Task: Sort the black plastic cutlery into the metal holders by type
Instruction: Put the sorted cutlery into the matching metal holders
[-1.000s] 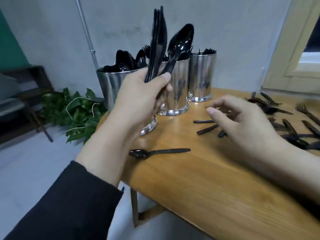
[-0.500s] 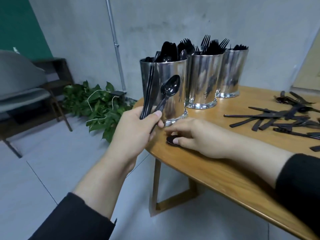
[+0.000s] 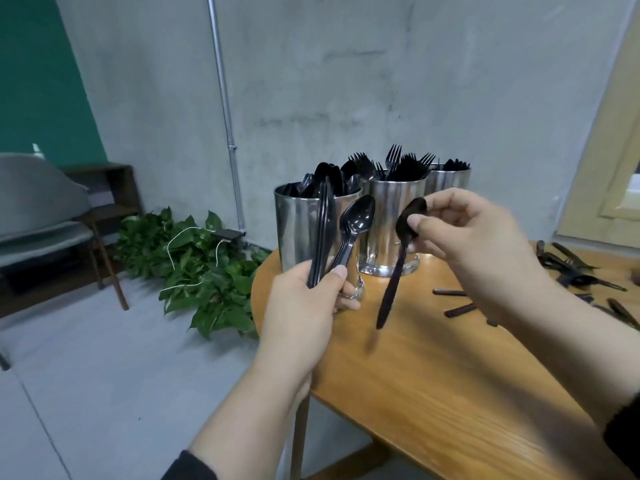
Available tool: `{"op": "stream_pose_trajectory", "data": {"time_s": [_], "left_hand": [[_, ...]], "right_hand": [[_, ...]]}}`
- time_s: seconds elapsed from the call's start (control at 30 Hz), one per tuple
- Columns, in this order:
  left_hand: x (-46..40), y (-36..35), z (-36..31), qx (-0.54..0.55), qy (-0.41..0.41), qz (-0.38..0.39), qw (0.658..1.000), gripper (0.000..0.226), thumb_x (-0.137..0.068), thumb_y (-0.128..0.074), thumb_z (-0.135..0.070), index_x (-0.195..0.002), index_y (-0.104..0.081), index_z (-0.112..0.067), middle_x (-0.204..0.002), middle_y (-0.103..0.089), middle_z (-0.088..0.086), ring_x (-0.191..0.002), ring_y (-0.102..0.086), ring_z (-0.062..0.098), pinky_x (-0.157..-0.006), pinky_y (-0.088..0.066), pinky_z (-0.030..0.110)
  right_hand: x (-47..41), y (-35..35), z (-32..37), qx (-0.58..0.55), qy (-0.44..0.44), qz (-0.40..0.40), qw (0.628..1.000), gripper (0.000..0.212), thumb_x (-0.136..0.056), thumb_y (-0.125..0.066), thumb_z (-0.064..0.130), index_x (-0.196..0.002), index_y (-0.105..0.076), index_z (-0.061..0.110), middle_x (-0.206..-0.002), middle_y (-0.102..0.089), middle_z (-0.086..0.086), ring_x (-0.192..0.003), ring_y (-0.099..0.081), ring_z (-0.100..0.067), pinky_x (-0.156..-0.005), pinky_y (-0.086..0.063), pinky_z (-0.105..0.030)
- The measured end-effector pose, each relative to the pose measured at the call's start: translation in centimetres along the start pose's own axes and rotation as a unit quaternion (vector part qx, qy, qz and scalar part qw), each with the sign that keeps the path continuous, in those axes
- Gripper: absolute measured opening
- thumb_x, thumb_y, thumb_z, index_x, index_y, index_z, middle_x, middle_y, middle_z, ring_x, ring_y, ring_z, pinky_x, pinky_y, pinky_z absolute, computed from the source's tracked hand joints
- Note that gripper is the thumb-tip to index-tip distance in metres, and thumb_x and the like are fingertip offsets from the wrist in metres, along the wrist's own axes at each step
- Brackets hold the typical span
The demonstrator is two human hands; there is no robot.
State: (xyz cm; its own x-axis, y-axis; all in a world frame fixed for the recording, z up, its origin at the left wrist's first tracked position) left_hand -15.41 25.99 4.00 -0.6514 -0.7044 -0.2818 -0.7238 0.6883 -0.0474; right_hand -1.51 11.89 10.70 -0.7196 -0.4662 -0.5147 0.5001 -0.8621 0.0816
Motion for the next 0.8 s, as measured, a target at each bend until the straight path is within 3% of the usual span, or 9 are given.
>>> {"op": "stream_pose_trajectory", "data": {"time_s": [0.07, 0.13, 0.27, 0.37, 0.47, 0.53, 0.6, 0.7, 0.8], "left_hand": [[-0.4, -1.3, -0.2, 0.004, -0.006, 0.002, 1.000, 0.022, -0.099, -0.061, -0.014, -0.083, -0.073, -0.006, -0.074, -0.075, 0.004, -0.070, -0.074, 0.016, -0.067, -0.058, 0.025], [-0.6, -2.7, -0.4, 0.001, -0.005, 0.012, 1.000, 0.020, -0.099, -0.062, -0.018, -0.086, -0.077, -0.013, -0.077, -0.078, 0.004, -0.078, -0.076, 0.021, -0.072, -0.060, 0.035], [-0.4, -5.4, -1.0, 0.051, 0.030, 0.045, 0.997, 0.017, -0.101, -0.059, -0.020, -0.098, -0.076, -0.020, -0.084, -0.079, 0.001, -0.072, -0.076, 0.018, -0.041, -0.037, 0.013], [-0.6, -7.1, -1.1, 0.086, 0.048, 0.063, 0.993, 0.015, -0.101, -0.059, -0.020, -0.100, -0.073, -0.014, -0.077, -0.077, -0.001, -0.059, -0.068, 0.012, -0.039, -0.025, 0.019], [-1.2, -8.7, -1.1, 0.088, 0.053, 0.078, 0.992, 0.018, -0.101, -0.059, -0.023, -0.100, -0.072, -0.011, -0.072, -0.074, 0.001, -0.053, -0.056, 0.013, -0.039, -0.025, 0.024], [-1.5, -10.0, -1.3, 0.085, 0.042, 0.098, 0.991, 0.022, -0.103, -0.056, -0.025, -0.101, -0.073, -0.011, -0.080, -0.076, 0.004, -0.052, -0.048, 0.015, -0.039, -0.027, 0.023], [-1.7, -11.0, -1.4, 0.088, 0.030, 0.109, 0.990, 0.022, -0.104, -0.054, -0.027, -0.101, -0.072, -0.014, -0.087, -0.077, 0.002, -0.053, -0.045, 0.015, -0.039, -0.028, 0.022], [-2.0, -12.3, -1.7, 0.106, 0.022, 0.127, 0.986, 0.020, -0.104, -0.054, -0.027, -0.099, -0.072, -0.019, -0.087, -0.076, -0.001, -0.055, -0.044, 0.012, -0.041, -0.028, 0.020], [-2.4, -13.2, -1.8, 0.145, 0.032, 0.150, 0.977, 0.021, -0.104, -0.055, -0.025, -0.093, -0.069, -0.016, -0.082, -0.071, -0.002, -0.052, -0.040, 0.011, -0.041, -0.025, 0.020]], "right_hand": [[-0.4, 0.8, 1.0, -0.077, -0.011, -0.025, 0.997, 0.006, -0.090, -0.069, 0.005, -0.089, -0.065, 0.008, -0.082, -0.069, -0.017, -0.068, -0.070, -0.025, -0.067, -0.060, -0.026], [-0.8, 1.4, 1.4, -0.078, -0.013, -0.043, 0.996, 0.008, -0.089, -0.070, 0.005, -0.089, -0.062, 0.006, -0.076, -0.067, -0.013, -0.068, -0.071, -0.026, -0.068, -0.061, -0.029], [-1.9, 3.0, 0.9, -0.017, -0.012, -0.085, 0.996, 0.011, -0.090, -0.072, 0.013, -0.086, -0.062, 0.010, -0.068, -0.067, -0.006, -0.066, -0.068, -0.022, -0.068, -0.059, -0.037], [-2.7, 4.4, 0.7, 0.015, -0.018, -0.102, 0.994, 0.011, -0.090, -0.071, 0.016, -0.088, -0.063, 0.008, -0.069, -0.064, -0.006, -0.065, -0.059, -0.021, -0.061, -0.051, -0.033], [-3.3, 5.4, 0.8, 0.038, -0.019, -0.102, 0.994, 0.013, -0.090, -0.071, 0.018, -0.090, -0.064, 0.006, -0.079, -0.070, -0.019, -0.067, -0.064, -0.032, -0.067, -0.057, -0.038], [-3.7, 5.9, 0.8, 0.055, -0.019, -0.107, 0.993, 0.011, -0.090, -0.071, 0.020, -0.085, -0.064, 0.013, -0.077, -0.071, -0.012, -0.069, -0.067, -0.033, -0.073, -0.058, -0.042], [-4.1, 6.5, 0.9, 0.037, -0.018, -0.115, 0.992, 0.012, -0.090, -0.071, 0.016, -0.084, -0.061, 0.016, -0.073, -0.068, -0.001, -0.066, -0.065, -0.023, -0.072, -0.058, -0.042], [-4.6, 7.2, 1.1, 0.029, -0.018, -0.106, 0.994, 0.014, -0.091, -0.069, 0.009, -0.103, -0.061, 0.011, -0.100, -0.068, -0.016, -0.067, -0.068, -0.015, -0.069, -0.060, -0.036], [-4.9, 7.4, 1.6, 0.042, -0.025, -0.058, 0.997, 0.028, -0.094, -0.064, 0.004, -0.120, -0.061, 0.013, -0.103, -0.070, -0.017, -0.072, -0.069, -0.018, -0.070, -0.062, -0.031]]}}
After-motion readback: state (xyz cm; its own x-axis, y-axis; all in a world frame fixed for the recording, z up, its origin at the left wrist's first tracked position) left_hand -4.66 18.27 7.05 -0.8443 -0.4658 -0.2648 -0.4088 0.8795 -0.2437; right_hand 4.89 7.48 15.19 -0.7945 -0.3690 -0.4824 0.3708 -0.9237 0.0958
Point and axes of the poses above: each hand's wrist, its own x-axis away from the middle knuckle, its own y-axis out of the back of the hand, z = x × y, the point moved 6 cm from there along -x, towards the middle knuckle
